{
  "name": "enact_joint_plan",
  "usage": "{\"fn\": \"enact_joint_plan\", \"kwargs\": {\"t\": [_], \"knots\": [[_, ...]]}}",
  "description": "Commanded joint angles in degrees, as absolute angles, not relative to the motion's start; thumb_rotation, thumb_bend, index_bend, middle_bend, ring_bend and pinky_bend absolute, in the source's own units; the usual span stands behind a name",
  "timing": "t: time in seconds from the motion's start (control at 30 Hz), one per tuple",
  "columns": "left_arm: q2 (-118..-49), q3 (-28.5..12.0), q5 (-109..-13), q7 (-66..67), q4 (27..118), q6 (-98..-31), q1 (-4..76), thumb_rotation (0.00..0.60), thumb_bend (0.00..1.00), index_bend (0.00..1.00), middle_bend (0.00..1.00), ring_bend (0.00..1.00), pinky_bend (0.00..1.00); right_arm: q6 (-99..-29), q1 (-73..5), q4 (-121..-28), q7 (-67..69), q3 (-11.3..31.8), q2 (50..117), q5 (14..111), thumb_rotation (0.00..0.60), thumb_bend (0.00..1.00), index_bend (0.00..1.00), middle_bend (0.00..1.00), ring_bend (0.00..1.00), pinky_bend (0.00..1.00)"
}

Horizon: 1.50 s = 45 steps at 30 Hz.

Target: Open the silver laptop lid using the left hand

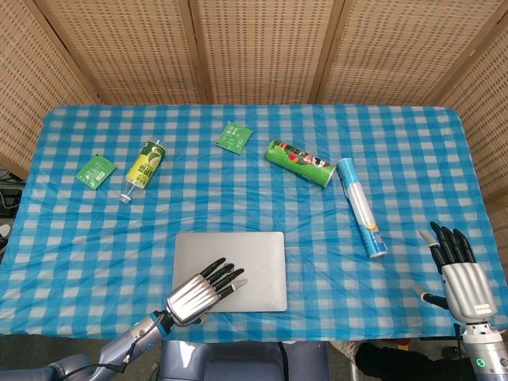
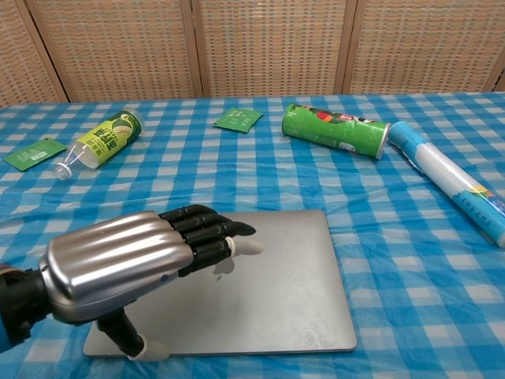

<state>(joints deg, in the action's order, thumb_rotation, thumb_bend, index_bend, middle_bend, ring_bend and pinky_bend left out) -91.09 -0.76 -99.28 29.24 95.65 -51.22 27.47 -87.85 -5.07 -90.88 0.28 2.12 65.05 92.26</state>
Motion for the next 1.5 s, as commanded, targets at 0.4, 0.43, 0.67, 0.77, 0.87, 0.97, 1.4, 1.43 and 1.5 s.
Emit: {"fn": "enact_joint_plan", "kwargs": {"t": [0.4, 0.43, 0.67, 0.77, 0.87, 0.97, 1.4, 1.43, 1.5], "knots": [[-99.40, -1.02, -94.36, 32.87, 89.64, -50.56, 30.02, 0.600, 0.07, 0.00, 0.00, 0.00, 0.00, -87.46, -5.22, -90.71, 1.53, 2.19, 64.63, 92.01, 0.600, 0.00, 0.07, 0.00, 0.00, 0.00], [-99.58, -0.93, -94.10, 33.06, 89.72, -50.54, 30.14, 0.600, 0.07, 0.00, 0.00, 0.00, 0.00, -87.43, -5.23, -90.68, 1.61, 2.21, 64.60, 91.97, 0.600, 0.00, 0.07, 0.00, 0.00, 0.00], [-101.57, -1.17, -92.04, 34.78, 89.45, -50.47, 31.05, 0.600, 0.07, 0.00, 0.00, 0.00, 0.00, -87.16, -5.31, -90.54, 2.03, 2.21, 64.50, 91.80, 0.600, 0.00, 0.07, 0.00, 0.00, 0.00], [-102.32, -1.48, -91.03, 35.40, 88.81, -50.02, 31.41, 0.600, 0.07, 0.00, 0.00, 0.00, 0.00, -87.11, -5.32, -90.47, 1.99, 2.21, 64.53, 91.76, 0.600, 0.00, 0.07, 0.00, 0.00, 0.00], [-103.26, -1.65, -89.51, 36.34, 88.18, -49.59, 31.84, 0.600, 0.07, 0.00, 0.00, 0.00, 0.00, -87.10, -5.36, -90.43, 1.92, 2.25, 64.57, 91.77, 0.600, 0.00, 0.07, 0.00, 0.00, 0.00], [-103.63, -1.50, -88.69, 36.56, 88.09, -49.85, 32.12, 0.600, 0.09, 0.00, 0.00, 0.00, 0.00, -86.72, -5.47, -90.25, 2.09, 2.30, 64.62, 91.42, 0.600, 0.00, 0.07, 0.00, 0.00, 0.00], [-103.28, -0.87, -86.86, 36.99, 88.00, -50.96, 33.23, 0.600, 0.10, 0.00, 0.00, 0.00, 0.00, -86.76, -5.46, -90.16, 2.67, 2.45, 64.47, 91.16, 0.600, 0.00, 0.07, 0.00, 0.00, 0.00], [-103.33, -0.80, -86.71, 37.13, 87.94, -50.98, 33.33, 0.600, 0.10, 0.00, 0.00, 0.00, 0.00, -86.74, -5.48, -90.16, 2.65, 2.46, 64.48, 91.16, 0.600, 0.00, 0.07, 0.00, 0.00, 0.00], [-103.43, -0.69, -86.38, 37.40, 87.83, -51.01, 33.45, 0.600, 0.13, 0.00, 0.00, 0.00, 0.00, -86.69, -5.50, -90.17, 2.62, 2.47, 64.43, 91.13, 0.600, 0.00, 0.07, 0.00, 0.00, 0.00]]}}
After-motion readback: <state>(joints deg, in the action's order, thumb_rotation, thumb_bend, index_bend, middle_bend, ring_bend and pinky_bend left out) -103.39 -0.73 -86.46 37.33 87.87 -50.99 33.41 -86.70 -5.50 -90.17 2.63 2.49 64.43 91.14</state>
